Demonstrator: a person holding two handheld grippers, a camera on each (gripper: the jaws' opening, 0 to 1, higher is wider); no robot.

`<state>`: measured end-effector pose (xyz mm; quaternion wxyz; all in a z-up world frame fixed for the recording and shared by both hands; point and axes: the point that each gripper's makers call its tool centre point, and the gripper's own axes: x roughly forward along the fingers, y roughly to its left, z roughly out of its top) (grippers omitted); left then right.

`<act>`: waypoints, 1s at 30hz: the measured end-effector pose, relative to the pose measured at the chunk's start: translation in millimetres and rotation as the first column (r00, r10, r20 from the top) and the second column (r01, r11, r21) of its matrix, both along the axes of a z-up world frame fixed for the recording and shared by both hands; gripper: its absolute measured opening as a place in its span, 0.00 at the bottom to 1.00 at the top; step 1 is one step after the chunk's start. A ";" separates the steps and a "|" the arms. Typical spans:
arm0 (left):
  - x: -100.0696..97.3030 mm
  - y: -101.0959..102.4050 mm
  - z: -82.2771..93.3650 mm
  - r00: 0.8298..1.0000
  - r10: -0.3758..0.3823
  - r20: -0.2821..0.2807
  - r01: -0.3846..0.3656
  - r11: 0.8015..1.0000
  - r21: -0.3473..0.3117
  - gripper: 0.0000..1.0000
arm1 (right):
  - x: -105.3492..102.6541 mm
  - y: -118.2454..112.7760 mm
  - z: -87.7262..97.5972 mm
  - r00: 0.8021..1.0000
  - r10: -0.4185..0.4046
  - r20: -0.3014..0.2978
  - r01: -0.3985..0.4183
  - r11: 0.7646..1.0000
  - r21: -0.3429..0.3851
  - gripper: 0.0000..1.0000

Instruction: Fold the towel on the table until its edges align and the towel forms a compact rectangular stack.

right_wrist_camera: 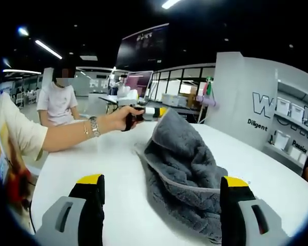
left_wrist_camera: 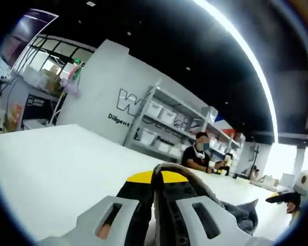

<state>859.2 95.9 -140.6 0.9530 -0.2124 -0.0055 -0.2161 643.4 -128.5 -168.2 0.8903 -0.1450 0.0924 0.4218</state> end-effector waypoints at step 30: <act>18.9 30.7 -89.4 0.977 0.137 -0.164 -0.085 0.953 0.292 0.03 | 0.6 0.4 -3.7 1.000 -0.004 -0.012 0.004 1.000 -0.012 0.95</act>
